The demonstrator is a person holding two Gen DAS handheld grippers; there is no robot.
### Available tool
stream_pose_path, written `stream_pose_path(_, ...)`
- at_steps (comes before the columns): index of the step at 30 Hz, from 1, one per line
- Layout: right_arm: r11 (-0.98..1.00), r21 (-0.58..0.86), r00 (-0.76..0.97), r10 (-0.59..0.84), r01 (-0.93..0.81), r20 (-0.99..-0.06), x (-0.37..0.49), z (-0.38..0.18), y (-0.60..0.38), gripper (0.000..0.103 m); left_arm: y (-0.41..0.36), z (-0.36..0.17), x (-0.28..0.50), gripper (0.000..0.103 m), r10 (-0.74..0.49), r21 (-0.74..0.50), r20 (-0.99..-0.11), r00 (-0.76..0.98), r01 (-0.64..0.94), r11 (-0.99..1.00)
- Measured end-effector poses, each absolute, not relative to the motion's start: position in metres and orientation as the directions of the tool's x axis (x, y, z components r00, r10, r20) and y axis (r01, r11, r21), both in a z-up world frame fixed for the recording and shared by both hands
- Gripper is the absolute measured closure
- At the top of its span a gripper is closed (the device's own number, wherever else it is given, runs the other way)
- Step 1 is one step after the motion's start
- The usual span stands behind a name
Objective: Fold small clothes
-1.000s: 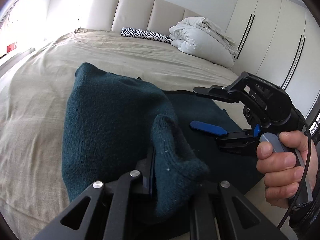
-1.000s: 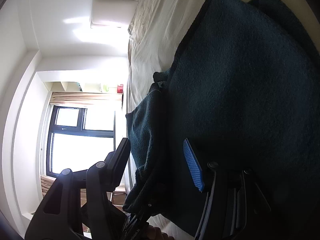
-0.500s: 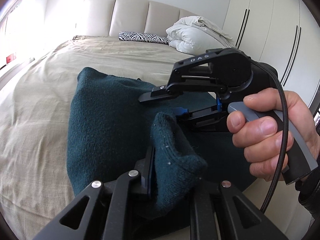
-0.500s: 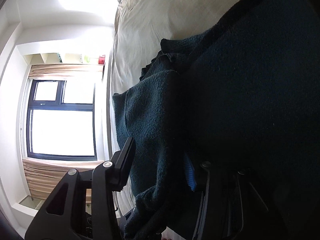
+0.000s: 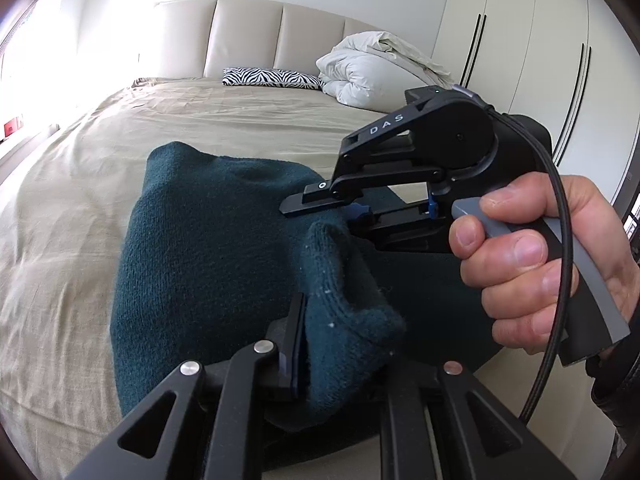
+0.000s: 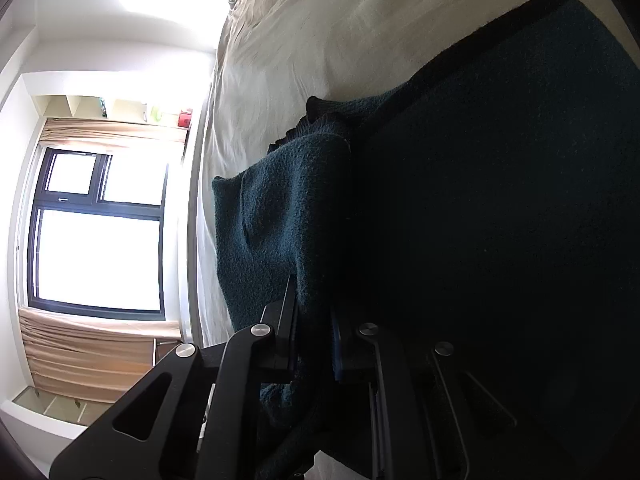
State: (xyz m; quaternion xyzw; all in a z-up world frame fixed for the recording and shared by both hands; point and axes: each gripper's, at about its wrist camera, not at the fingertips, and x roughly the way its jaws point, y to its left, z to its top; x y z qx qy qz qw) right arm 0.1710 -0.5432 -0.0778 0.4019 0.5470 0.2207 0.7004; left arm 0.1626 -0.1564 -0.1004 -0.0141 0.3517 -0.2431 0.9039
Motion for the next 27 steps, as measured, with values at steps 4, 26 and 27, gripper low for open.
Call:
stream_pose_path(4,0.591,0.796,0.325,0.733,0.131,-0.598,0.166,-0.071,-0.567,0.092,-0.176,-0.095,0.162,0.088,-0.475,-0.204,-0.625,0.62,0.457,0.866)
stream_pose_path(26,0.619,0.76,0.357,0.676,0.199,-0.645,0.149,-0.083,-0.666,0.092,-0.262,-0.096,0.154,0.056,-0.509,-0.16,-0.68,0.528,0.572,0.805)
stream_pose_path(27,0.614,0.762,0.357,0.678,0.206,-0.643,0.149,-0.088,-0.668,0.092,-0.257,-0.096,0.152,0.051,-0.516,-0.173,-0.68,0.521,0.569,0.804)
